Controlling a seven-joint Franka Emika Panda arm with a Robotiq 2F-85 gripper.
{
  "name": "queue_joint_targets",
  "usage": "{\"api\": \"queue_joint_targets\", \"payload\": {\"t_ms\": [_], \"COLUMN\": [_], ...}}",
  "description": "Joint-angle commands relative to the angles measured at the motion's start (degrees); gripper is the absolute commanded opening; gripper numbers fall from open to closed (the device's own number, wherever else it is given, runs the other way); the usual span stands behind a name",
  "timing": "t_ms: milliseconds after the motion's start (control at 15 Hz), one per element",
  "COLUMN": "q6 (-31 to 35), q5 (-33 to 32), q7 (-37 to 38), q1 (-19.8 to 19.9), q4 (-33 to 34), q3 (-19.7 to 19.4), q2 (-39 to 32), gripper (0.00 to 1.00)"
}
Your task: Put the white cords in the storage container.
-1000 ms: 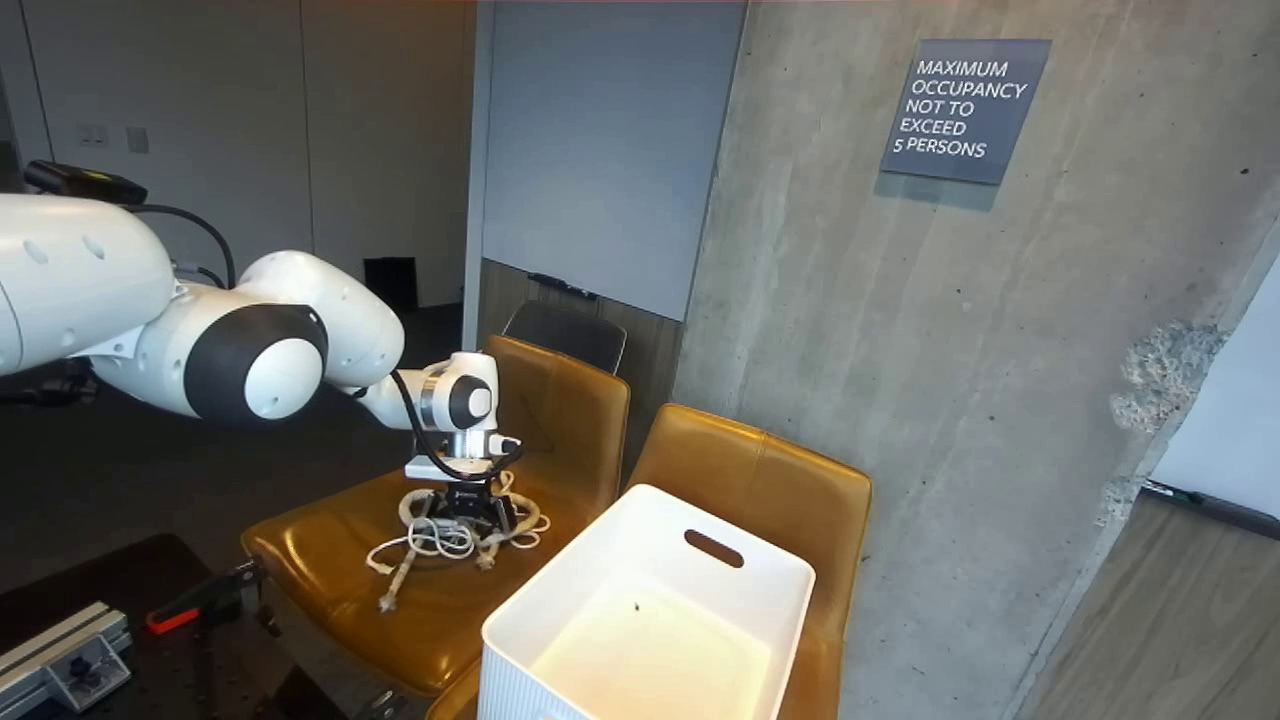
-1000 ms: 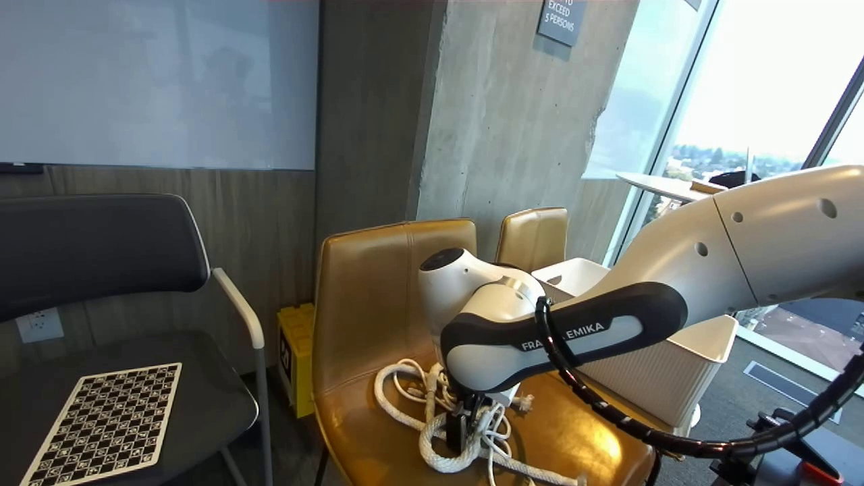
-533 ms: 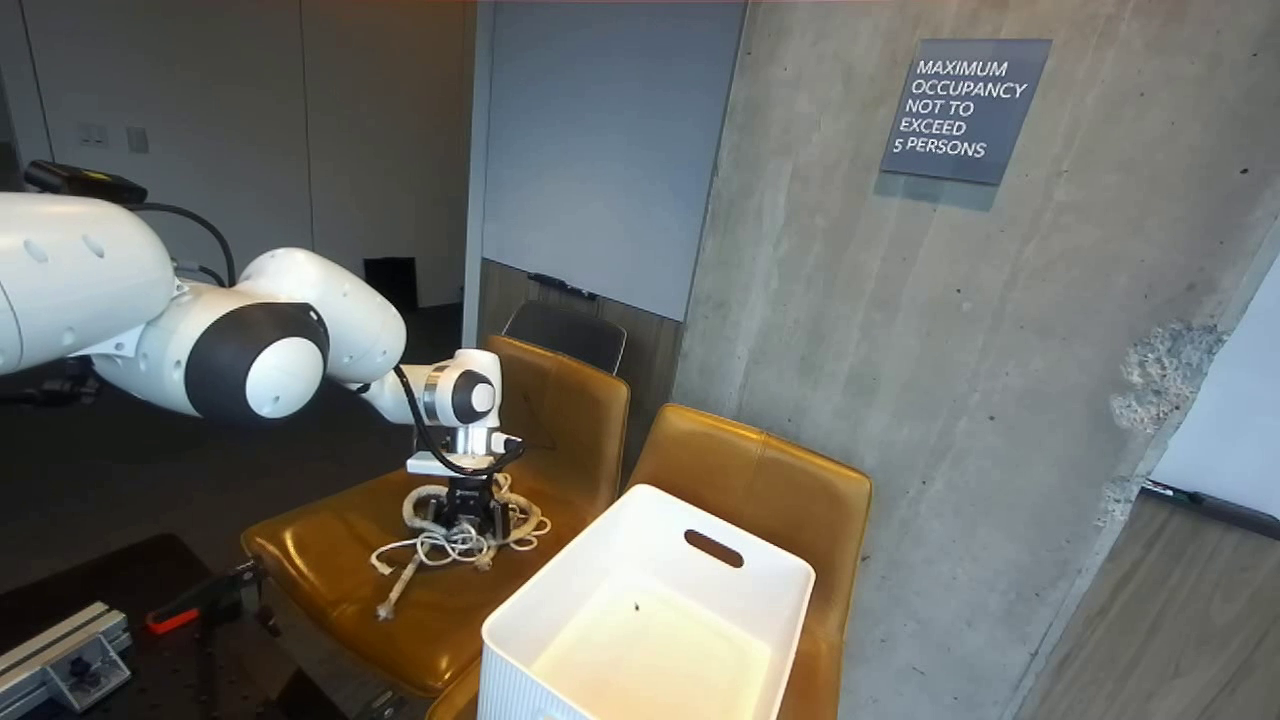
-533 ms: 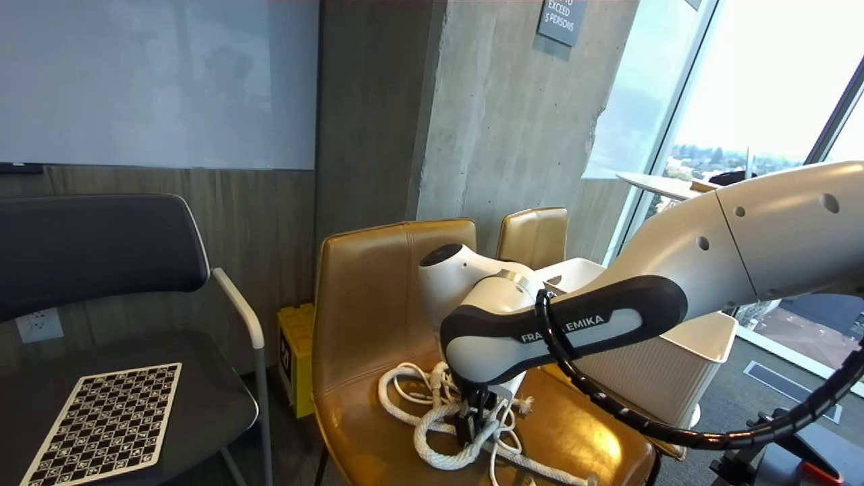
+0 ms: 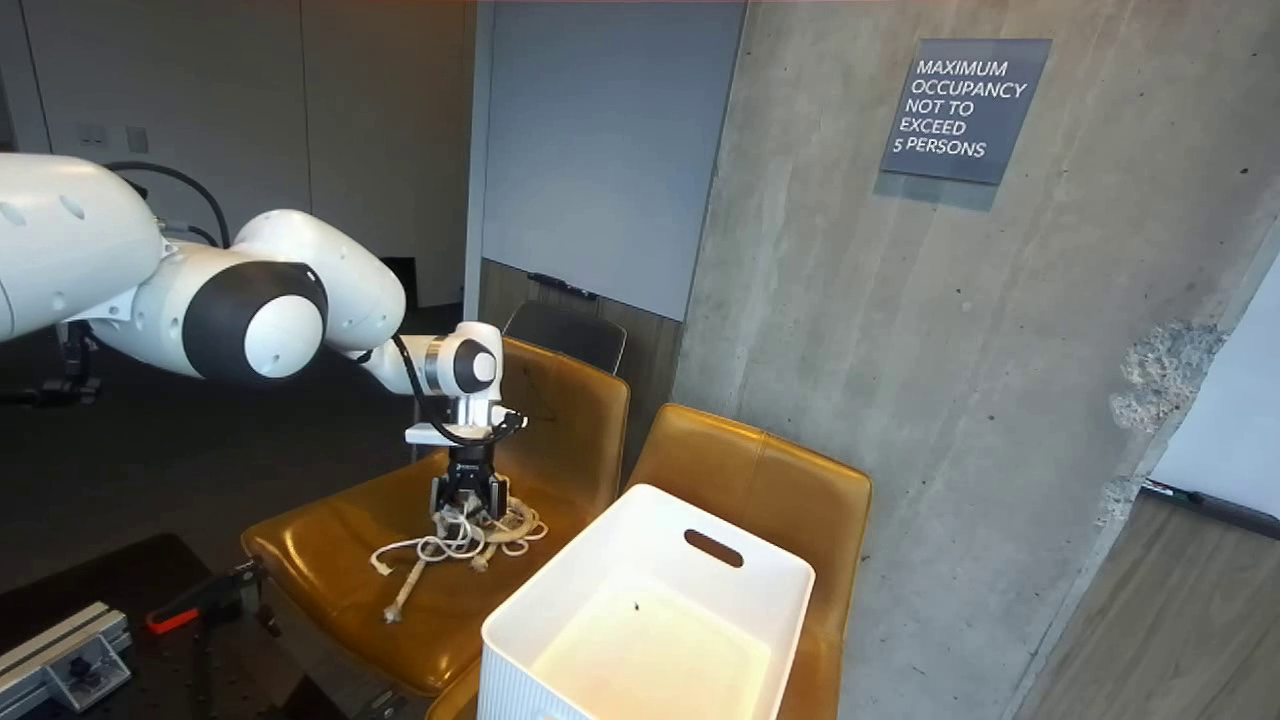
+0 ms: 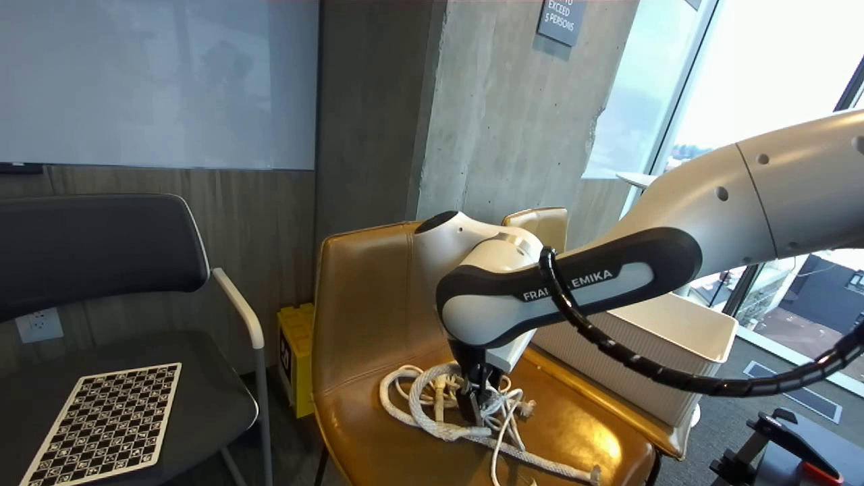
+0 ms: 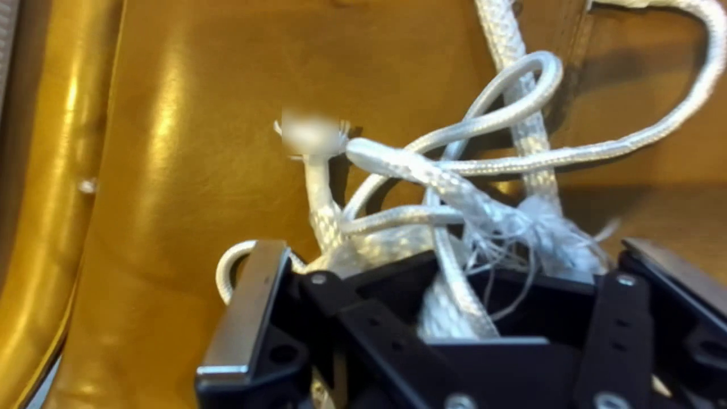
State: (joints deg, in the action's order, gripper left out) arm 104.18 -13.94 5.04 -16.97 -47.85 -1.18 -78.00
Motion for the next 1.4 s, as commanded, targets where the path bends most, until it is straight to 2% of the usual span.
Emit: {"api": "queue_joint_targets", "payload": {"t_ms": [0, 267, 533, 1000, 1333], "q6": [-1.6, -0.3, -0.1, -1.0, -2.7], "q5": [-0.4, -0.2, 1.1, 5.2, 9.7], "q7": [2.3, 3.9, 5.7, 2.8, -1.2], "q1": [-1.2, -0.6, 1.6, 11.2, 18.6], "q4": [-10.6, -19.5, -27.4, -36.6, -37.9], "q3": [-0.3, -0.6, -1.3, -0.6, -2.1], "q2": [11.6, 22.7, 33.5, 50.3, 60.0], "gripper": [0.00, 0.00, 0.00, 0.00, 0.00]}}
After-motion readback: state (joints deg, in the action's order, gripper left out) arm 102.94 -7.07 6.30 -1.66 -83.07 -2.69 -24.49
